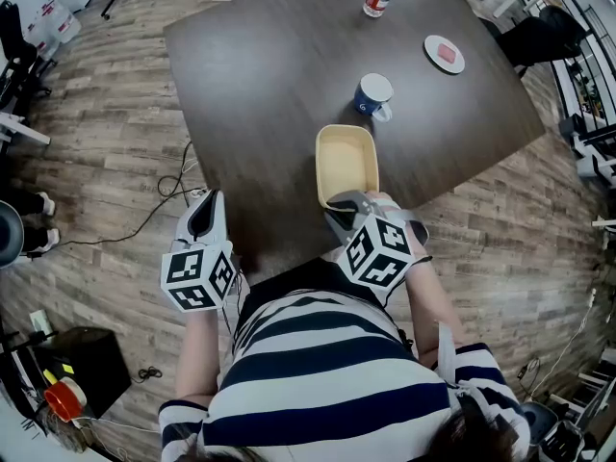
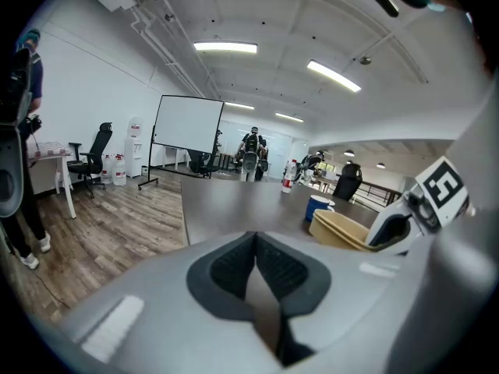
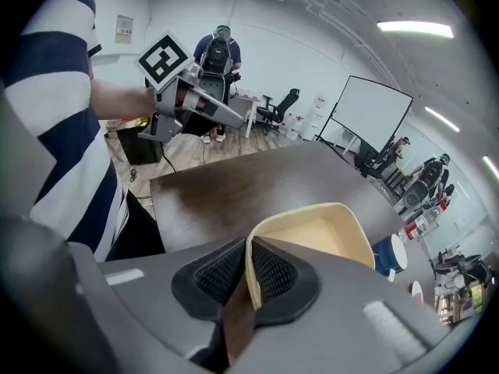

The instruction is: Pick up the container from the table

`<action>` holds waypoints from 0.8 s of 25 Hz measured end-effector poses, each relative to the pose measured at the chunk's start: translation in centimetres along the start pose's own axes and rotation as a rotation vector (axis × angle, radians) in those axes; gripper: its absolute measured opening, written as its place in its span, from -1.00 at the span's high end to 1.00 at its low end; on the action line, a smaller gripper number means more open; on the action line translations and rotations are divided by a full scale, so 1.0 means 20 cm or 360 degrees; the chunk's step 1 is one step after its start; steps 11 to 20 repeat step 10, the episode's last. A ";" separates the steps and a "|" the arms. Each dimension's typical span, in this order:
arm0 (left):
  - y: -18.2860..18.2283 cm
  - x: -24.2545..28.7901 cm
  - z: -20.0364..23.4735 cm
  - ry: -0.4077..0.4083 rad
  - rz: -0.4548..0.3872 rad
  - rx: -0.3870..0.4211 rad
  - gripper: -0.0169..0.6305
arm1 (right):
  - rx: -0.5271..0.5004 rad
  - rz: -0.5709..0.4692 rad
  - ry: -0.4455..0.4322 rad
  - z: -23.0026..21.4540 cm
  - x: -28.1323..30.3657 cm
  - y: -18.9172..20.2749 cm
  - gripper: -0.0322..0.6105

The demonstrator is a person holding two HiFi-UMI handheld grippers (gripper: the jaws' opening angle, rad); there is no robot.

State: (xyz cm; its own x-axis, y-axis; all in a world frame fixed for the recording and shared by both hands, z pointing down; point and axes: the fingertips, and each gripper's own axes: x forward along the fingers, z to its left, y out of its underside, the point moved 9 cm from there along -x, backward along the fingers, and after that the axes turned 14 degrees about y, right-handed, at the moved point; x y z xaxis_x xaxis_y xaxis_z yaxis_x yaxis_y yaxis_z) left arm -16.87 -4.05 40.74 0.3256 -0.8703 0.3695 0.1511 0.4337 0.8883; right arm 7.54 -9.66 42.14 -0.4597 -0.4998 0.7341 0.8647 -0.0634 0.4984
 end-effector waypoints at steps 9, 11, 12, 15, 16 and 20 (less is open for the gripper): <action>-0.01 -0.02 -0.02 -0.0024 -0.0021 0.0003 0.95 | 0.0014 -0.0052 -0.0028 0.00 -0.01 -0.02 0.82; -0.01 -0.02 -0.02 -0.0026 -0.0021 0.0004 0.95 | 0.0016 -0.0054 -0.0030 0.00 -0.01 -0.02 0.82; -0.01 -0.02 -0.02 -0.0026 -0.0021 0.0004 0.95 | 0.0016 -0.0054 -0.0030 0.00 -0.01 -0.02 0.82; -0.01 -0.02 -0.02 -0.0026 -0.0021 0.0004 0.95 | 0.0016 -0.0054 -0.0030 0.00 -0.01 -0.02 0.82; -0.01 -0.02 -0.02 -0.0026 -0.0021 0.0004 0.95 | 0.0016 -0.0054 -0.0030 0.00 -0.01 -0.02 0.82; -0.01 -0.02 -0.02 -0.0026 -0.0021 0.0004 0.95 | 0.0016 -0.0054 -0.0030 0.00 -0.01 -0.02 0.82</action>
